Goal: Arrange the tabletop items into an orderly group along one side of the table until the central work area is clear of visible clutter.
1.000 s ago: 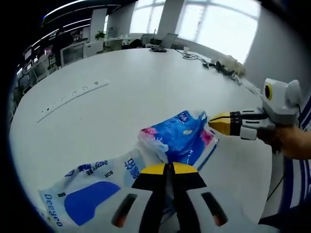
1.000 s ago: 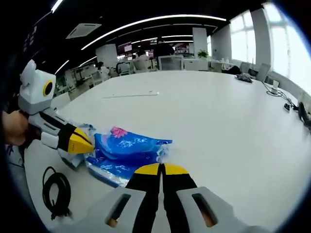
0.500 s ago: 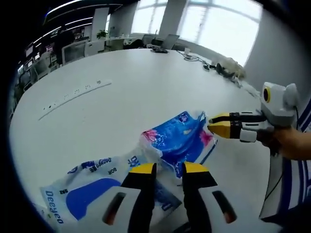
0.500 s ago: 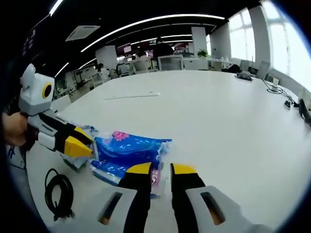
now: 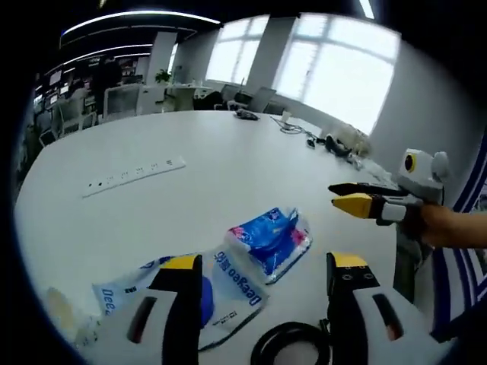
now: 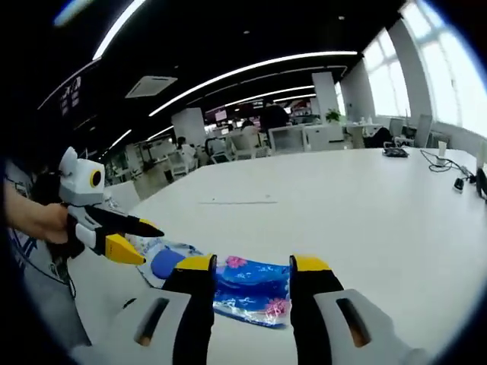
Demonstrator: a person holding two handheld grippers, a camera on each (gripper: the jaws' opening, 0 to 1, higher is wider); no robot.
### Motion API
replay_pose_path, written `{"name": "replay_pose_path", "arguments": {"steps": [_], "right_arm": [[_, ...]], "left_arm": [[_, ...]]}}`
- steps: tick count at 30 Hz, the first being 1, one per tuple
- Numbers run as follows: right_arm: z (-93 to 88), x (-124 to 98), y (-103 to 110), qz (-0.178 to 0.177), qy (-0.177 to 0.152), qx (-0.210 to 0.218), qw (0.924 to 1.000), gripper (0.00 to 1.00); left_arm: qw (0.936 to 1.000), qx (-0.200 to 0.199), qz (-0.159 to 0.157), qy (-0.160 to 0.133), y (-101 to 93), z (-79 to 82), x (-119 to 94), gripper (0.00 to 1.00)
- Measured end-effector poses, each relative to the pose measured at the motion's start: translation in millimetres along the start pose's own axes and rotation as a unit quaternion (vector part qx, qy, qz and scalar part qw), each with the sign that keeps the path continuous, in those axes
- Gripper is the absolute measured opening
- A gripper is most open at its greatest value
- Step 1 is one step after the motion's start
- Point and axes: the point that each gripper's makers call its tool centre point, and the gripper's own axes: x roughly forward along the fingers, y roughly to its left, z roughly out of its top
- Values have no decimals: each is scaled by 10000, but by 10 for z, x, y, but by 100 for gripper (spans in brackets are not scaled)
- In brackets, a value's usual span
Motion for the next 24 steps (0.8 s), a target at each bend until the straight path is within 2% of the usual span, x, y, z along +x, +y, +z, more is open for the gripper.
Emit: {"name": "replay_pose_path", "arguments": {"steps": [6, 9, 11, 14, 19, 24], "right_arm": [[204, -174, 152, -88, -294, 85, 9995, 45], [389, -307, 304, 19, -625, 29, 9980, 55], [418, -367, 380, 67, -617, 4, 9981, 59], [429, -460, 473, 75, -593, -47, 9982, 60], [411, -628, 574, -70, -648, 51, 9979, 62], [383, -744, 675, -177, -659, 73, 9976, 62]], "left_arm": [[9995, 140, 27, -285, -38, 87, -395, 77], [9990, 172, 12, -405, -93, 127, -627, 80], [9981, 279, 62, -545, -94, 150, -789, 82], [9977, 256, 149, -606, -38, 121, -992, 85], [9969, 161, 348, -688, 111, 22, -1351, 86], [9961, 123, 489, -725, 210, -55, -1551, 86]]}}
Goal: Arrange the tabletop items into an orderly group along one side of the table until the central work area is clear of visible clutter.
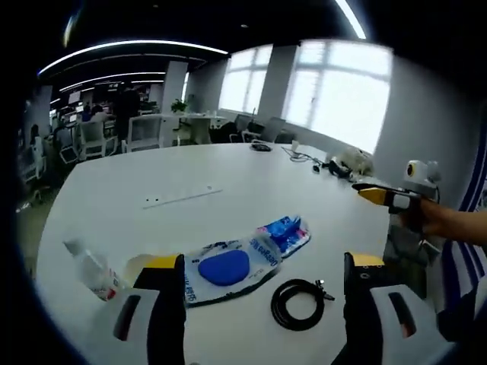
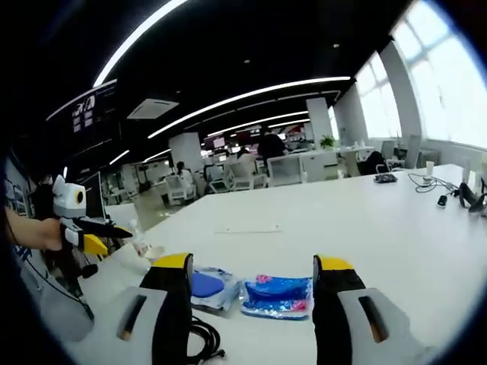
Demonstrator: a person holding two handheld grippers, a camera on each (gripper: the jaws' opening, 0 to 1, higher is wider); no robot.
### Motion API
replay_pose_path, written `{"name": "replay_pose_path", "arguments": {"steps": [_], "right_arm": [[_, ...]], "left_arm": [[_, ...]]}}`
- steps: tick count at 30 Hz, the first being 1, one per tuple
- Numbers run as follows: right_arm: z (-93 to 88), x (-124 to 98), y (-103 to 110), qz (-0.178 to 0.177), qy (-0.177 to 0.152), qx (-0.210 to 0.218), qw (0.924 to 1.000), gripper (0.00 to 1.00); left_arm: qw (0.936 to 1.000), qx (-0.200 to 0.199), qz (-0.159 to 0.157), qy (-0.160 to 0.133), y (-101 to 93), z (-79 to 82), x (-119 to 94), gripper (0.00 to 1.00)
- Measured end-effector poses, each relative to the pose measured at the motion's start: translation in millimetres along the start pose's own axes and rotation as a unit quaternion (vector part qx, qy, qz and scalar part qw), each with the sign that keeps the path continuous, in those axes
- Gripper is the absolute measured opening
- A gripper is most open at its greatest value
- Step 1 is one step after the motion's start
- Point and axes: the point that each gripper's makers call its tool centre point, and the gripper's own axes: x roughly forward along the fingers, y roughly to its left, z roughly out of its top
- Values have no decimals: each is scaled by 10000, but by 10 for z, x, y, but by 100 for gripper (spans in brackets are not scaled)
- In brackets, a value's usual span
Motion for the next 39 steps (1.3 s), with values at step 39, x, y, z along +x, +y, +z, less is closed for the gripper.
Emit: {"name": "replay_pose_path", "arguments": {"steps": [39], "right_arm": [[-938, 247, 363, 566, 990, 438, 9925, 58]], "left_arm": [[9943, -389, 81, 991, -138, -940, 484, 78]]}}
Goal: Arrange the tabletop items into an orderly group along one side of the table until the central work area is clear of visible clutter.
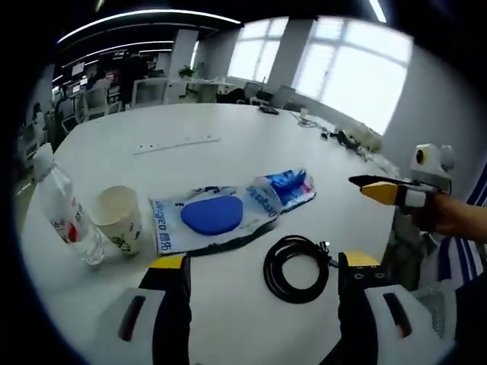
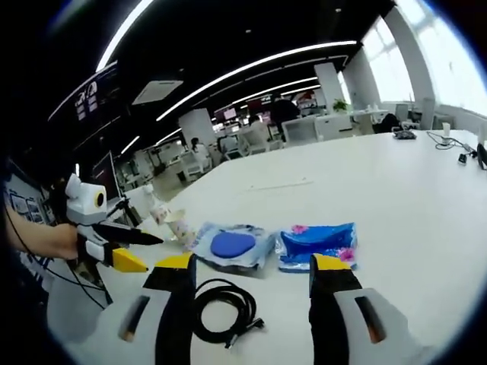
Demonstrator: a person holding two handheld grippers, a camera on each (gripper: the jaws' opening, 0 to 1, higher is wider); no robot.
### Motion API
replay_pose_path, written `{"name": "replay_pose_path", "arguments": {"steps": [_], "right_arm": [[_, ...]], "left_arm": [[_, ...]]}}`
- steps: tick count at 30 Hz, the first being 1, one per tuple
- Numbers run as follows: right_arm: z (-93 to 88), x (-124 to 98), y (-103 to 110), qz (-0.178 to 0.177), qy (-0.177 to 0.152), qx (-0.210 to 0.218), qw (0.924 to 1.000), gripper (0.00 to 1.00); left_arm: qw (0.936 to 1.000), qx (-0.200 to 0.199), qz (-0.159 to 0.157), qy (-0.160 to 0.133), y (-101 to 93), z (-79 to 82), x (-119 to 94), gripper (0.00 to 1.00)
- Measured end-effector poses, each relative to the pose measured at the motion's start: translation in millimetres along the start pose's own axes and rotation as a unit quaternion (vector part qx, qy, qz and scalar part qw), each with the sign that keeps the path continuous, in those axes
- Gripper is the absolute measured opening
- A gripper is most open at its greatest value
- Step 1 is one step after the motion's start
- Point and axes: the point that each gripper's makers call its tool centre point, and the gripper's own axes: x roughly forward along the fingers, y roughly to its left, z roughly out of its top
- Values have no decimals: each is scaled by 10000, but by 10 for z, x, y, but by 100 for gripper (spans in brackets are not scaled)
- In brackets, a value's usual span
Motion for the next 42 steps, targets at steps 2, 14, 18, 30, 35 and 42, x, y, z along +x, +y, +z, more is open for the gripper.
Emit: {"name": "replay_pose_path", "arguments": {"steps": [2, 14, 18, 30, 35, 42], "right_arm": [[-96, 37, 30, 51, 118, 36, 9999, 58], [-529, 215, 159, 218, 602, 115, 9979, 56], [-663, 242, 169, 182, 794, -34, 9967, 53], [-980, 323, 206, -98, 1318, -403, 9904, 39], [-992, 377, 244, -83, 1348, -155, 9907, 29], [-1056, 441, 155, -296, 1650, -422, 9849, 13]], "left_arm": [[9999, -50, 5, 89, 1, -70, 55, 79], [9982, -14, -30, 601, -103, -408, 304, 80], [9981, 51, -26, 616, -161, -444, 351, 78], [9954, 372, 357, 811, -207, -582, 496, 55], [9948, 300, 471, 850, -185, -573, 525, 41], [9939, 237, 385, 1009, -212, -624, 601, 21]]}}
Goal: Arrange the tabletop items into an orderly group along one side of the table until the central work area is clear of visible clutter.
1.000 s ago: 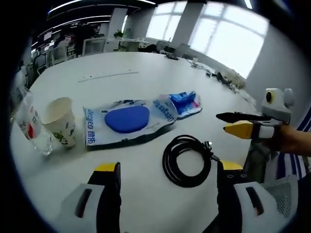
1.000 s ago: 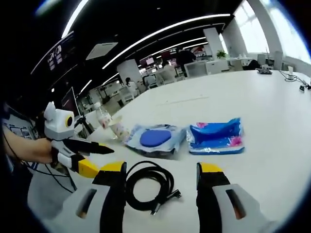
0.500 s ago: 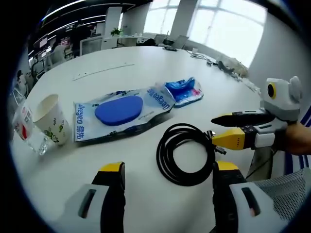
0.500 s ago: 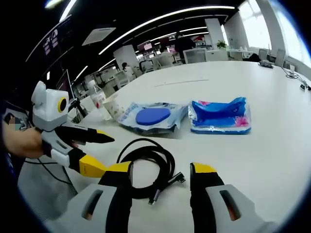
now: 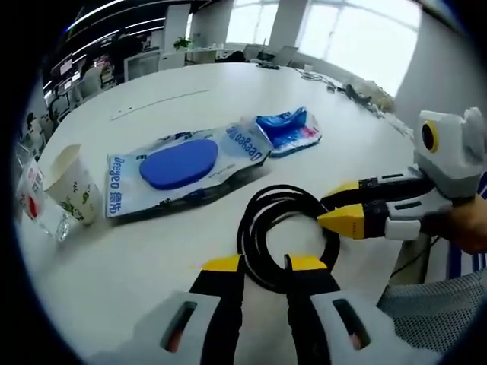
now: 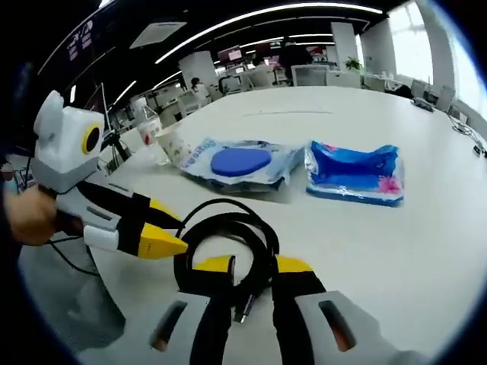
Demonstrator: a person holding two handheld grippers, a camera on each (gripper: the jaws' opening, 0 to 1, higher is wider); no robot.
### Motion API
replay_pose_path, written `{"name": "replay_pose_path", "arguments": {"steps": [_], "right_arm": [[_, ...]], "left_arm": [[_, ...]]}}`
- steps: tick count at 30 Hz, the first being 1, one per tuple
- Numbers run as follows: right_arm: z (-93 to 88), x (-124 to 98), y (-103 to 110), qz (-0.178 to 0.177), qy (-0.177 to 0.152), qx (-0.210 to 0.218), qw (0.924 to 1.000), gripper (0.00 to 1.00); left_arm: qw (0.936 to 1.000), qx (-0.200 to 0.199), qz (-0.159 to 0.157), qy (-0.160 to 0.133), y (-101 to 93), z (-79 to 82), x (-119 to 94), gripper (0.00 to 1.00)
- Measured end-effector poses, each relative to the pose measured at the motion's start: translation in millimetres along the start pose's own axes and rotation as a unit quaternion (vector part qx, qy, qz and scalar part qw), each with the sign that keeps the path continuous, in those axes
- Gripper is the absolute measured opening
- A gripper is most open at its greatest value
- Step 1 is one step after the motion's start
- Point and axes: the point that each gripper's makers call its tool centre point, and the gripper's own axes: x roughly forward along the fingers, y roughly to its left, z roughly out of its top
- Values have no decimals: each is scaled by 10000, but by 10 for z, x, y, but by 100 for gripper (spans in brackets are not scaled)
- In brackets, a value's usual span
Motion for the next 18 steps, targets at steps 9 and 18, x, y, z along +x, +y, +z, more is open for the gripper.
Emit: {"name": "replay_pose_path", "arguments": {"steps": [9, 18], "right_arm": [[26, 69, -72, -175, 160, -255, 9994, 6], [63, -31, -97, -306, 116, 175, 9993, 1]], "left_arm": [[9996, -208, 118, 177, 39, -20, 73, 10], [9959, -896, -62, 131, -14, 66, 18, 4]]}}
